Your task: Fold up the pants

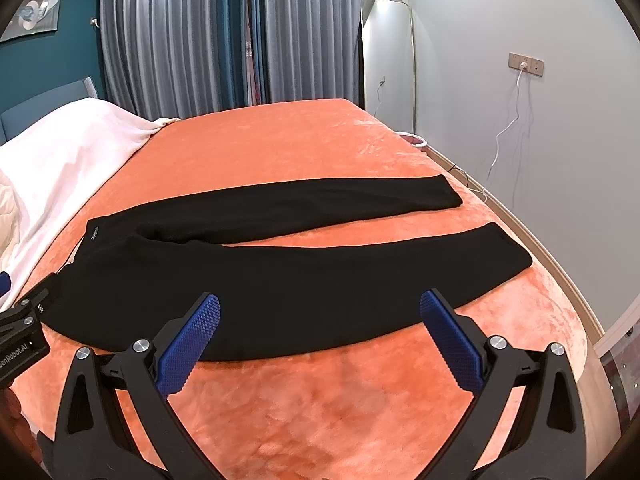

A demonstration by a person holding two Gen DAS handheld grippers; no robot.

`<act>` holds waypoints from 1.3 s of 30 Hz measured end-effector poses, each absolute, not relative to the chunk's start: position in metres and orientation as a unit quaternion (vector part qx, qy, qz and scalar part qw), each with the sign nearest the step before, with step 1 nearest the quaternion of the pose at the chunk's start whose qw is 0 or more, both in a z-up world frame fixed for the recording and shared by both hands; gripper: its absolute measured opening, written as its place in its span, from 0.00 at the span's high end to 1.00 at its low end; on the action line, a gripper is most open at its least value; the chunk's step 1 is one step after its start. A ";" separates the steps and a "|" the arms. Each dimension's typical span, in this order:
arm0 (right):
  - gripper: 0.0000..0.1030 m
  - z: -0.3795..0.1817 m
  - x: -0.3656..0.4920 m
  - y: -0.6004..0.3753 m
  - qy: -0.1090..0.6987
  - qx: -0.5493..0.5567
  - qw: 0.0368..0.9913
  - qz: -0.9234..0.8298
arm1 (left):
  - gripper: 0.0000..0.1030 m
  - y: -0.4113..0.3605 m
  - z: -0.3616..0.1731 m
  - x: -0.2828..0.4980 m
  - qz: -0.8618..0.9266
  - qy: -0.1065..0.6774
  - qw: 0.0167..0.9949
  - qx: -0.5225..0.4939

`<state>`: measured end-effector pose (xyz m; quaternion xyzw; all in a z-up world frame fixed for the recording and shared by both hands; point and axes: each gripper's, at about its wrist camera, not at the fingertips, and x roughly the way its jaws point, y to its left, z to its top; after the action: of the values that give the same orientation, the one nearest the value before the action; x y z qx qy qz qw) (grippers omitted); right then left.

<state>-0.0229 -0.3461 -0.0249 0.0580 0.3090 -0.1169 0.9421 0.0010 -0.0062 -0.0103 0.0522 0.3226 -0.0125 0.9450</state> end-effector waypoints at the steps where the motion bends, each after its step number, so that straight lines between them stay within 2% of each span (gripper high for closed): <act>1: 0.05 -0.025 -0.023 -0.347 0.309 0.058 0.942 -0.118 | 0.05 -0.005 -0.011 0.001 -0.013 0.323 0.945 0.051; 39: 0.05 -0.018 -0.022 -0.334 0.301 0.052 0.946 -0.110 | 0.05 -0.002 -0.013 -0.001 -0.017 0.323 0.944 0.058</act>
<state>-0.0221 -0.3343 -0.0185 0.0522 0.3015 -0.1102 0.9456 -0.0014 -0.0017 -0.0129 0.0579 0.3231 -0.0169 0.9444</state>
